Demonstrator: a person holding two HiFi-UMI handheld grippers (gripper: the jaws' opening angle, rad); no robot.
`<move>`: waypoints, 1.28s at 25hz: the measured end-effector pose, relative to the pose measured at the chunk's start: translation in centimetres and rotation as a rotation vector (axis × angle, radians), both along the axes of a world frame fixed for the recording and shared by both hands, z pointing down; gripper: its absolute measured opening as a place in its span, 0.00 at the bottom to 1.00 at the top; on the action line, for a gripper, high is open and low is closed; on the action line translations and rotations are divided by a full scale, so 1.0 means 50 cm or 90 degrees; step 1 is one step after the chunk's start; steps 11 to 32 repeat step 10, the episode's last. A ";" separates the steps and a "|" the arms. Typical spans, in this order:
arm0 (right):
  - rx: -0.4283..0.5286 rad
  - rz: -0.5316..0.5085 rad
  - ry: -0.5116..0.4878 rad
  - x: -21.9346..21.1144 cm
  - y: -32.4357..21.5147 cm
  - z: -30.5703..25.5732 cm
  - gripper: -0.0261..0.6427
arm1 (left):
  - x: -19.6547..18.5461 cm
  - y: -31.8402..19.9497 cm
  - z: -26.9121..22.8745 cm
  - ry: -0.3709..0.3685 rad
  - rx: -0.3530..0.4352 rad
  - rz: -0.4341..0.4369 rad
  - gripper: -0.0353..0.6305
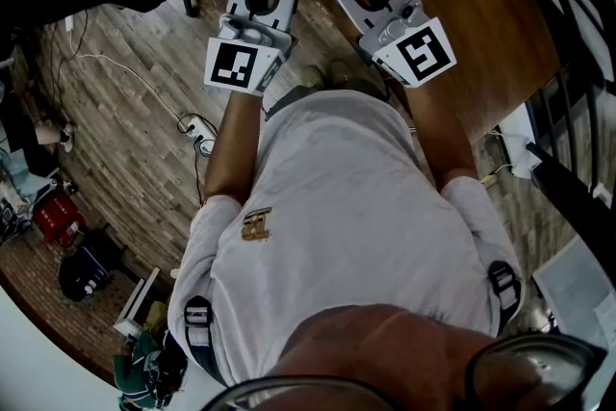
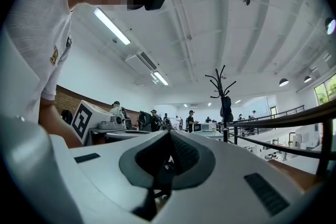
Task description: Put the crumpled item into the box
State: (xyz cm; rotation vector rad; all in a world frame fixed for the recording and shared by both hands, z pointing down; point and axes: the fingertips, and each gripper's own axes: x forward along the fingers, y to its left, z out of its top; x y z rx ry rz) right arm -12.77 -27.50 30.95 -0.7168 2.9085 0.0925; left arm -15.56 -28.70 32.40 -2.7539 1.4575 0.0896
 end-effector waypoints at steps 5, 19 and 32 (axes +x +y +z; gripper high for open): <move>0.004 0.000 0.002 -0.004 -0.001 0.001 0.09 | -0.004 -0.003 0.001 0.004 0.001 0.001 0.08; 0.003 0.002 -0.001 -0.008 0.001 0.006 0.09 | -0.008 0.000 0.008 0.006 0.002 0.001 0.08; 0.003 0.002 -0.001 -0.008 0.001 0.006 0.09 | -0.008 0.000 0.008 0.006 0.002 0.001 0.08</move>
